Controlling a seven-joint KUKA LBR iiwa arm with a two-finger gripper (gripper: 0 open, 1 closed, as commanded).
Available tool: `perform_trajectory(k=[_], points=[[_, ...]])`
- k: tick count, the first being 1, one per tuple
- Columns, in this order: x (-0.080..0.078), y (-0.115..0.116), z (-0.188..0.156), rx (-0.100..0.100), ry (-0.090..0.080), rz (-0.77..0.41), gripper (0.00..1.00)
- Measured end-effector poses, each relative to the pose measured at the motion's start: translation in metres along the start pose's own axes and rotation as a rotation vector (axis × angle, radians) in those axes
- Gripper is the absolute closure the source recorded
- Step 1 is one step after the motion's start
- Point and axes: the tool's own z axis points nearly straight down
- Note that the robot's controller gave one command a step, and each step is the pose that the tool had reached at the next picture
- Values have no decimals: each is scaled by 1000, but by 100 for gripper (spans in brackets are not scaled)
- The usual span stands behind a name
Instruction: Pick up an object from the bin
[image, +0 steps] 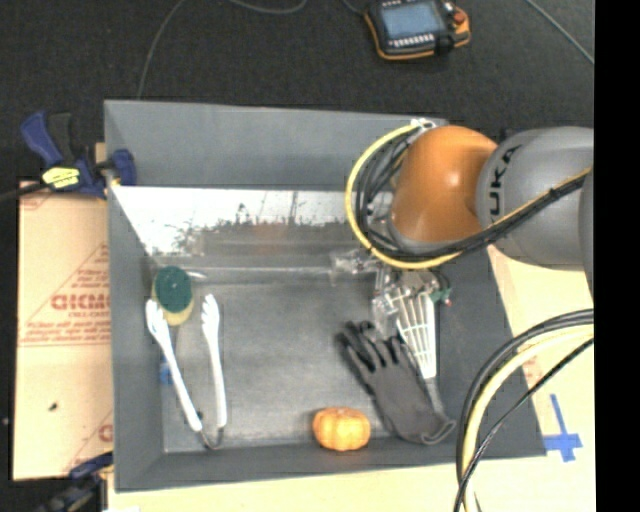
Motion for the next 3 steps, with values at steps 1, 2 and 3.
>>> perform_trajectory(k=[1,2,3], points=[[30,-17,36,2,-5,-227,0],[25,-18,24,1,-3,-221,0],[60,10,35,1,-5,-79,0]])
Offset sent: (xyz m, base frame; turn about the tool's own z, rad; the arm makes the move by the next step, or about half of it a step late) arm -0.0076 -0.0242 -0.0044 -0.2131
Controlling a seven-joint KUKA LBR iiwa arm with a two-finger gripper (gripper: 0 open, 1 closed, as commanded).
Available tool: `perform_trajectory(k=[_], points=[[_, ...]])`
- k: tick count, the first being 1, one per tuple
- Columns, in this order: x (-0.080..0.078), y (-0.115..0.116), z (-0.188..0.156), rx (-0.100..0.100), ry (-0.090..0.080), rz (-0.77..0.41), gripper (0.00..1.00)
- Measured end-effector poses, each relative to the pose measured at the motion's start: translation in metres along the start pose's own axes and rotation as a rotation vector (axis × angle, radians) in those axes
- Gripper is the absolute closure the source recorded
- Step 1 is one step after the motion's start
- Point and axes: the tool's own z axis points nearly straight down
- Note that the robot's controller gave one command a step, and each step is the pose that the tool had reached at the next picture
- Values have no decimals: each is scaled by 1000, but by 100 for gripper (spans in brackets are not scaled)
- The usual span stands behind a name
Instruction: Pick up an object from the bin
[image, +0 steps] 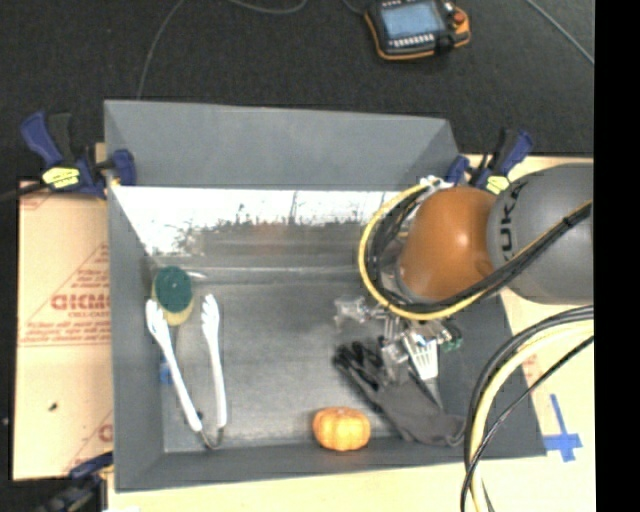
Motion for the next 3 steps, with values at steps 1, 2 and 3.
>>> perform_trajectory(k=[1,2,3], points=[[-42,-31,-2,9,-13,-97,100],[-42,-31,-2,8,-13,-95,0],[-42,-31,-2,7,-13,-95,0]])
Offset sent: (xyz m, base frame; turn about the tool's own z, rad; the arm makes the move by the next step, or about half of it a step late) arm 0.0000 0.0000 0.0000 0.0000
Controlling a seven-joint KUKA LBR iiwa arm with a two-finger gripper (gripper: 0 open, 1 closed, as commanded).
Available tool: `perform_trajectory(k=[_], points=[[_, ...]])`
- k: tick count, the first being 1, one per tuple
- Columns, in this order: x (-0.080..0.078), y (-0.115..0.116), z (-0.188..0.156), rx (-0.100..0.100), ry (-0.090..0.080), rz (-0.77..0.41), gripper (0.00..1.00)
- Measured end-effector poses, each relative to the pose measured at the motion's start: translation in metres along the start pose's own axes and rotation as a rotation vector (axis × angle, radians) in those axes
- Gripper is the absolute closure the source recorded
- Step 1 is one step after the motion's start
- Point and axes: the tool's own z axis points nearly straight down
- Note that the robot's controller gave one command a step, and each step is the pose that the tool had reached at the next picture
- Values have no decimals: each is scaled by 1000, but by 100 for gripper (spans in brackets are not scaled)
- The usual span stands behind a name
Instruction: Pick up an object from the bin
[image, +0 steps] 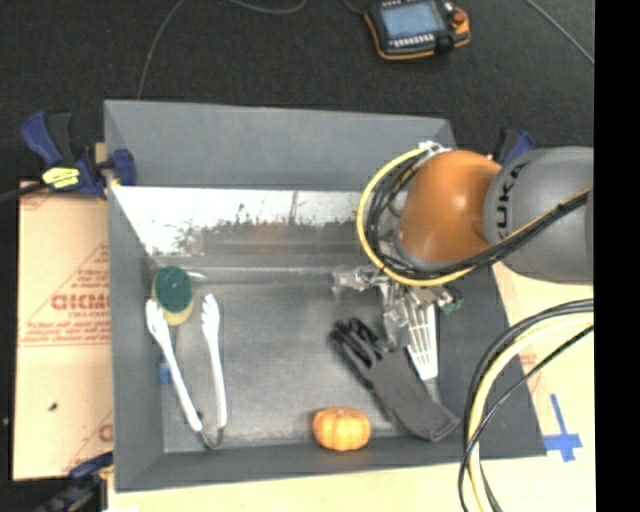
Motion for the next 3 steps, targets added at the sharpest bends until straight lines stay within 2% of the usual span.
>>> perform_trajectory(k=[1,2,3], points=[[1,3,-4,-1,2,-17,0],[25,8,1,2,-5,-292,0],[19,5,1,1,-5,-200,0]])
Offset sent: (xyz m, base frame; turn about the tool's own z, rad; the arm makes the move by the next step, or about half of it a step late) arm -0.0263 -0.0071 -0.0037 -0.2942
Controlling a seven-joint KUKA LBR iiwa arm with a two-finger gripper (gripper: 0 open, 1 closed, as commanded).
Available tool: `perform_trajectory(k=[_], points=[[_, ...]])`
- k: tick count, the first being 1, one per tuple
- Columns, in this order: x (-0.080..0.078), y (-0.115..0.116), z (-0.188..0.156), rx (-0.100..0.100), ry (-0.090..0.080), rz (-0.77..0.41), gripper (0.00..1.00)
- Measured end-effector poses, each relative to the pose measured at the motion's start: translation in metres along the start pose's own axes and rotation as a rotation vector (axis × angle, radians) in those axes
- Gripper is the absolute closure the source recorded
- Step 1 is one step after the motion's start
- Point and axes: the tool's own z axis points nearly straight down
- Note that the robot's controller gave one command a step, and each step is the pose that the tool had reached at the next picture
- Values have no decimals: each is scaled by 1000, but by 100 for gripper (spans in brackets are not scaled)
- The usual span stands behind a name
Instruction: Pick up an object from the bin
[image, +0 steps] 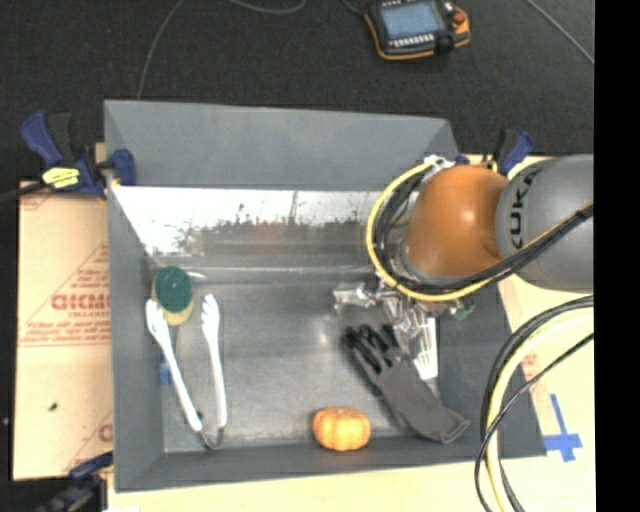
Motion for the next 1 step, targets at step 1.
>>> perform_trajectory(k=[1], points=[[-41,37,-15,2,-5,-243,100]])
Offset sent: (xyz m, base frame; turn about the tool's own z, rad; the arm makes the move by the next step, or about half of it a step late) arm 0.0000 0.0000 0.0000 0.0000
